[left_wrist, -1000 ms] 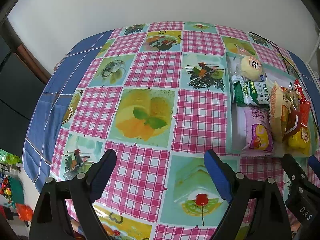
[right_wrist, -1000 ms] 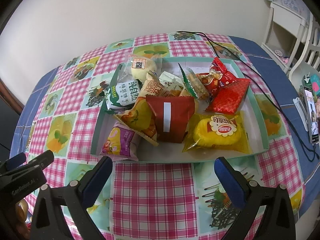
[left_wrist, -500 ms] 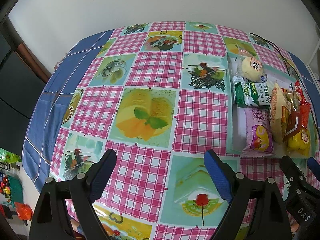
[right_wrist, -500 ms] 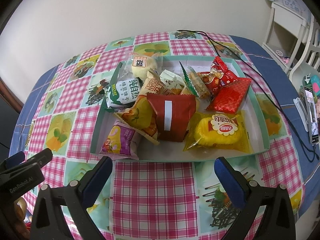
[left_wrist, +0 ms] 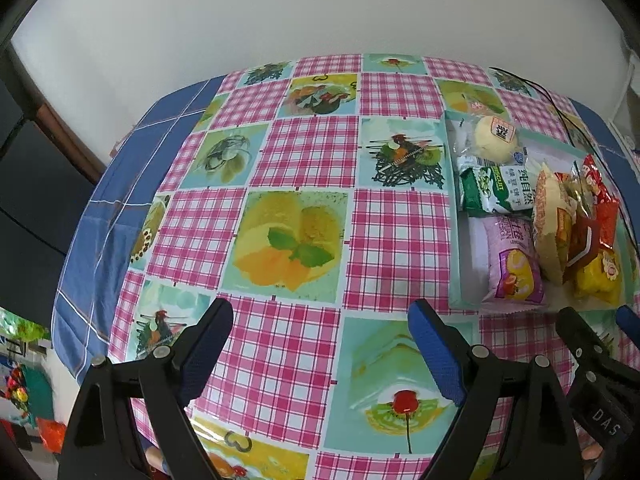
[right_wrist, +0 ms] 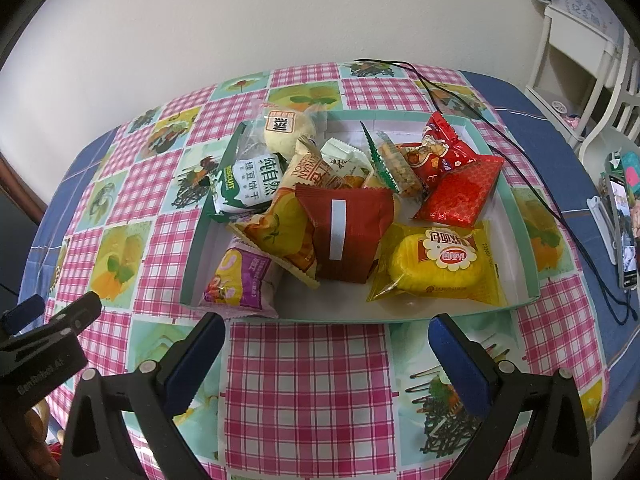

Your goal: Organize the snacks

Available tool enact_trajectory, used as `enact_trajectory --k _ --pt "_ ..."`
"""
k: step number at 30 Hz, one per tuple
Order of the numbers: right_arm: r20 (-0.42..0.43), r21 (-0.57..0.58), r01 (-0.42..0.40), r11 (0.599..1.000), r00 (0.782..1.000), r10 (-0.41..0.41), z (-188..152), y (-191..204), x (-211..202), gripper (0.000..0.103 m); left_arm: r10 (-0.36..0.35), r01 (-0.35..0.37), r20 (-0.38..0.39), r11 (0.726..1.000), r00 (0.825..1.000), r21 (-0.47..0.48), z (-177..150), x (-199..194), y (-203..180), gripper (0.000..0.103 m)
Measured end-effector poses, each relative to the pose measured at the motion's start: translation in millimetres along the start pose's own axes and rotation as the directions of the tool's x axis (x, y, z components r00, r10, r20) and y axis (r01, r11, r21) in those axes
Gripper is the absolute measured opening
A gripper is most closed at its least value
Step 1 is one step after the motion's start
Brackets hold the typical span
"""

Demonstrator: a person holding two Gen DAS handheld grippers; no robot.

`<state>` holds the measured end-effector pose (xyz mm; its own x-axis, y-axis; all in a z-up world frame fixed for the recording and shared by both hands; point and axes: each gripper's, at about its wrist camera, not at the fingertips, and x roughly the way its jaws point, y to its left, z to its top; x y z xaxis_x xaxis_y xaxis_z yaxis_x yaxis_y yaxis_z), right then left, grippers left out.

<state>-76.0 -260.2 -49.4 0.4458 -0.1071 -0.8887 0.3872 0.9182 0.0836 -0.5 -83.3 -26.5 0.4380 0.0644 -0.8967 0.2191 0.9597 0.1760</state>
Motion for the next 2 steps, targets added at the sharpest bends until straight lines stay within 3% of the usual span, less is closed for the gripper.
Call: enact_trajectory --k 2 --pt "-0.001 -0.001 0.0 1.0 1.0 0.0 0.0 0.2 0.2 0.103 -0.011 0.011 -0.005 1.0 1.0 -0.002 1.1 0.8 0.6 0.09"
